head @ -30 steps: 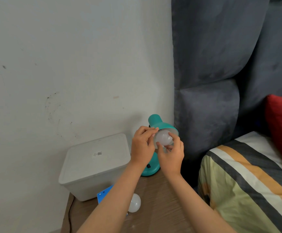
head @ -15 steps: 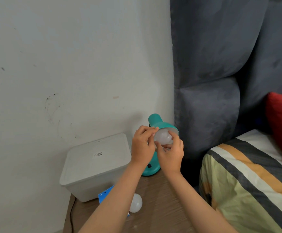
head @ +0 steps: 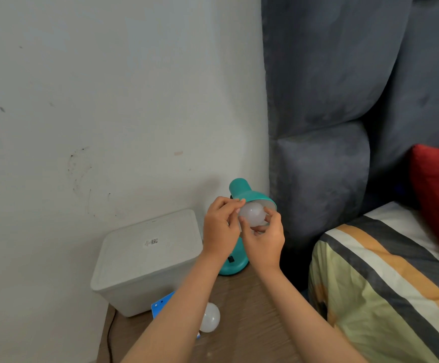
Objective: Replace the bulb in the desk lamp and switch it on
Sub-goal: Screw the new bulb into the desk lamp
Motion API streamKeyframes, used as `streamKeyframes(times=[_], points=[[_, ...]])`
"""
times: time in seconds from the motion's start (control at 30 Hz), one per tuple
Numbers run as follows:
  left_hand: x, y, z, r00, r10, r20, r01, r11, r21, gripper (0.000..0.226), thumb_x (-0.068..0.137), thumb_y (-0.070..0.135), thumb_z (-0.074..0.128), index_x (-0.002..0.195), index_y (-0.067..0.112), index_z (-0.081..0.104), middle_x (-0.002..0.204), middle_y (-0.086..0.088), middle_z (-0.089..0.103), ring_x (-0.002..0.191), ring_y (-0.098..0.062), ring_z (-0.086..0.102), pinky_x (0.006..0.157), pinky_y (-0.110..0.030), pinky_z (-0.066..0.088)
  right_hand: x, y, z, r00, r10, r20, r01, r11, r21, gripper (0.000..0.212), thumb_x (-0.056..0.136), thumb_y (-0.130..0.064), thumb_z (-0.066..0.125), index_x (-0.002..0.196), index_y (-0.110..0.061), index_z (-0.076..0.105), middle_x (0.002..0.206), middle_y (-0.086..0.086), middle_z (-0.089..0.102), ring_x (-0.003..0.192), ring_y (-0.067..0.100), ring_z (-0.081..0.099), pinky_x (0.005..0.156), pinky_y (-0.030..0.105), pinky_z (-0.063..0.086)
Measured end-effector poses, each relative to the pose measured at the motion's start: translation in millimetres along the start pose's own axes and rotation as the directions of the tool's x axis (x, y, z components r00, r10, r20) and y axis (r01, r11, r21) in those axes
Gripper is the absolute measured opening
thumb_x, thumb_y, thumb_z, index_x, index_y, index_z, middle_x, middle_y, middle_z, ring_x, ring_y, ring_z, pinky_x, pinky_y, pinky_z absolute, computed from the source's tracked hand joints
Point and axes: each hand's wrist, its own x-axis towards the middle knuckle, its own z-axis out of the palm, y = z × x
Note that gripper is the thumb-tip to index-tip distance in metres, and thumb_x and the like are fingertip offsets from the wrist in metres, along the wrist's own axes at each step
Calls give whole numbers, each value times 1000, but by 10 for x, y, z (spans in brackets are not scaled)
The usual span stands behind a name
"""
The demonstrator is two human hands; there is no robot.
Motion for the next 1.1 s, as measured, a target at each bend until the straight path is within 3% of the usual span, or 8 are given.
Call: streamKeyframes(times=[0.3, 0.6, 0.7, 0.87, 1.0, 1.1], points=[[30, -8, -23, 1000, -4, 10, 4, 1000, 9, 24, 85, 0, 59, 101, 15, 70, 92, 2, 61, 83, -9, 59, 69, -18, 51, 27, 44, 10, 985, -172, -8, 170, 979, -114, 50, 69, -2, 77, 113, -17, 56, 118, 4, 52, 111, 21, 55, 89, 44, 53], [22, -5, -48, 1000, -3, 17, 3, 1000, -14, 24, 85, -1, 59, 101, 14, 70, 92, 0, 62, 84, -7, 59, 70, -17, 51, 0, 75, 25, 981, -193, -16, 190, 975, -116, 48, 71, 3, 75, 112, -15, 59, 124, 6, 52, 120, 24, 51, 93, 48, 50], [27, -5, -52, 1000, -15, 17, 15, 1000, -19, 24, 85, 0, 59, 101, 13, 70, 92, 0, 62, 85, -8, 60, 71, -17, 52, -11, 76, 19, 983, -185, -12, 182, 977, -108, 49, 72, -1, 77, 114, -17, 58, 122, 4, 53, 117, 20, 52, 92, 44, 52], [21, 3, -27, 999, -15, 31, 16, 1000, -12, 23, 85, 1, 59, 101, 13, 71, 94, -1, 62, 85, -10, 60, 72, -12, 49, -12, 19, -32, 999, -42, -6, 42, 999, -26, 50, 73, -15, 79, 117, -17, 54, 113, 3, 52, 91, 11, 57, 71, 5, 49], [19, 14, -8, 999, -22, 24, 22, 1000, -17, 23, 85, 0, 58, 99, 13, 71, 91, 1, 61, 81, -9, 59, 68, -15, 48, 21, -5, -25, 998, 52, -37, -52, 999, 2, 46, 77, -28, 76, 115, -15, 52, 107, 2, 58, 83, 12, 62, 64, 12, 53], [24, -1, -28, 1000, -22, 1, 22, 1000, -14, 24, 84, -1, 59, 99, 15, 71, 90, 4, 60, 81, -7, 58, 67, -24, 53, 47, -36, -11, 956, 268, -115, -253, 959, 131, 37, 84, -42, 64, 104, -12, 53, 88, 6, 68, 74, 14, 66, 64, 25, 55]])
